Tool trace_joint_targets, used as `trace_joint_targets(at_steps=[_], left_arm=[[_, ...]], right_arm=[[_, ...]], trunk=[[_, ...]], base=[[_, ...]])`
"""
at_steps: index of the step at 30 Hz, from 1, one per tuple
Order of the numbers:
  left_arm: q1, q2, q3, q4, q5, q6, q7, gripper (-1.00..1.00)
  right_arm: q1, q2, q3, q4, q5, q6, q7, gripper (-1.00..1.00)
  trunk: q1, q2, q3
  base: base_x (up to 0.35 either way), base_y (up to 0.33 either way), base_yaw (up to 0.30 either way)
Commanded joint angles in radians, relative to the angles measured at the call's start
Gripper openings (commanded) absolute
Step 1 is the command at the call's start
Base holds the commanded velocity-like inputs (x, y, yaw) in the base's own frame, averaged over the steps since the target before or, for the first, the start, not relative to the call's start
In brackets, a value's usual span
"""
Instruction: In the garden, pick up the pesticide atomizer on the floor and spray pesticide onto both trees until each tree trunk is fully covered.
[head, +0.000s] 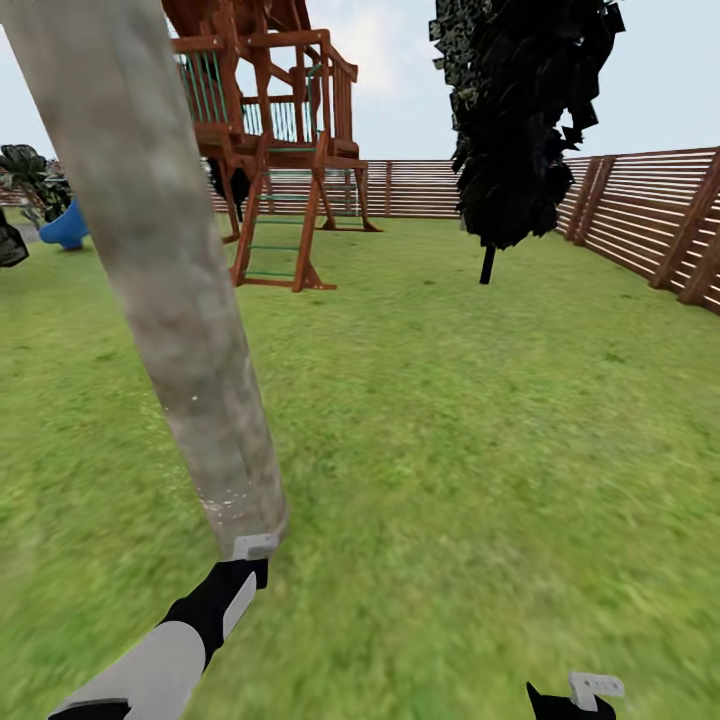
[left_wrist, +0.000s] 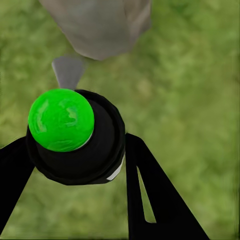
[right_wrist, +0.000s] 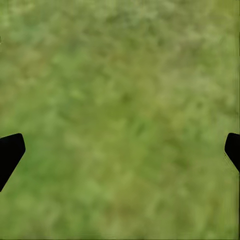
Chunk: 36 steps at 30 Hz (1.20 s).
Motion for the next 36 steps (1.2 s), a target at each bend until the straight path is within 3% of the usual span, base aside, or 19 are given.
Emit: trace_joint_targets(at_steps=[1, 14, 16, 18, 20, 21, 23, 25, 26, 28, 30, 32, 36], left_arm=[[0.000, 0.000, 0.000, 0.000, 0.000, 0.000, 0.000, -1.00], [0.001, 0.010, 0.001, -0.001, -0.002, -0.010, -0.002, -1.00], [0.001, 0.015, 0.001, -0.012, -0.002, -0.050, -0.008, -1.00], [0.001, 0.024, -0.002, -0.024, -0.001, -0.120, -0.020, -1.00], [0.000, 0.026, -0.009, -0.086, -0.005, -0.130, -0.083, -1.00], [-0.001, 0.029, -0.010, -0.159, -0.010, -0.119, -0.125, -1.00], [0.000, 0.057, -0.010, -0.236, -0.006, -0.050, -0.143, -1.00], [0.001, 0.110, -0.003, -0.296, -0.002, -0.009, -0.178, -1.00], [0.001, 0.142, -0.001, -0.309, -0.001, 0.004, -0.229, -1.00], [0.001, 0.160, -0.004, -0.332, -0.003, 0.046, -0.278, -1.00], [0.001, 0.155, -0.008, -0.357, -0.007, 0.061, -0.285, -1.00], [0.002, 0.128, -0.018, -0.366, -0.012, 0.067, -0.286, -1.00], [0.002, 0.123, -0.022, -0.368, -0.015, 0.067, -0.286, -1.00]], right_arm=[[0.000, 0.000, 0.000, 0.000, 0.000, 0.000, 0.000, 1.00], [0.000, 0.000, -0.001, 0.000, 0.000, 0.000, -0.001, 1.00], [0.000, 0.000, 0.000, 0.000, 0.000, 0.000, -0.001, 1.00], [0.000, 0.000, 0.000, 0.000, 0.000, 0.000, -0.001, 1.00], [0.000, 0.000, 0.000, 0.000, 0.000, 0.000, -0.002, 1.00], [0.000, 0.000, 0.000, 0.000, 0.000, 0.000, -0.002, 1.00], [0.000, 0.000, 0.000, 0.000, 0.000, 0.000, -0.002, 1.00], [0.000, 0.000, 0.001, 0.000, 0.000, 0.000, -0.002, 1.00], [0.000, 0.000, 0.001, 0.000, 0.000, 0.000, -0.002, 1.00], [0.000, 0.000, 0.001, 0.001, 0.001, 0.000, -0.002, 1.00], [0.000, 0.000, 0.001, 0.002, 0.001, 0.000, -0.002, 1.00], [0.000, 0.000, 0.001, 0.002, 0.002, 0.000, -0.002, 1.00], [0.000, 0.000, 0.001, 0.016, 0.002, 0.000, -0.002, 1.00]], trunk=[[0.000, 0.000, 0.000], [0.000, 0.000, 0.000], [0.000, 0.000, 0.000], [0.000, 0.000, 0.000], [0.000, 0.000, 0.000], [0.000, 0.000, 0.000], [0.000, 0.000, 0.000], [0.000, 0.000, 0.000], [0.000, 0.000, 0.000], [0.000, 0.000, 0.000], [0.000, 0.000, 0.000], [0.000, 0.000, 0.000], [0.000, 0.000, 0.000]], base=[[0.000, -0.272, 0.274], [0.000, -0.197, 0.260], [0.000, -0.003, 0.048], [0.000, 0.000, 0.009], [0.000, 0.000, 0.002], [0.000, 0.000, 0.000], [0.000, 0.000, 0.000], [0.000, 0.000, 0.000], [0.000, 0.000, 0.000], [0.000, 0.000, 0.000], [0.000, 0.000, 0.000], [-0.213, 0.000, 0.000], [-0.310, 0.000, 0.000]])
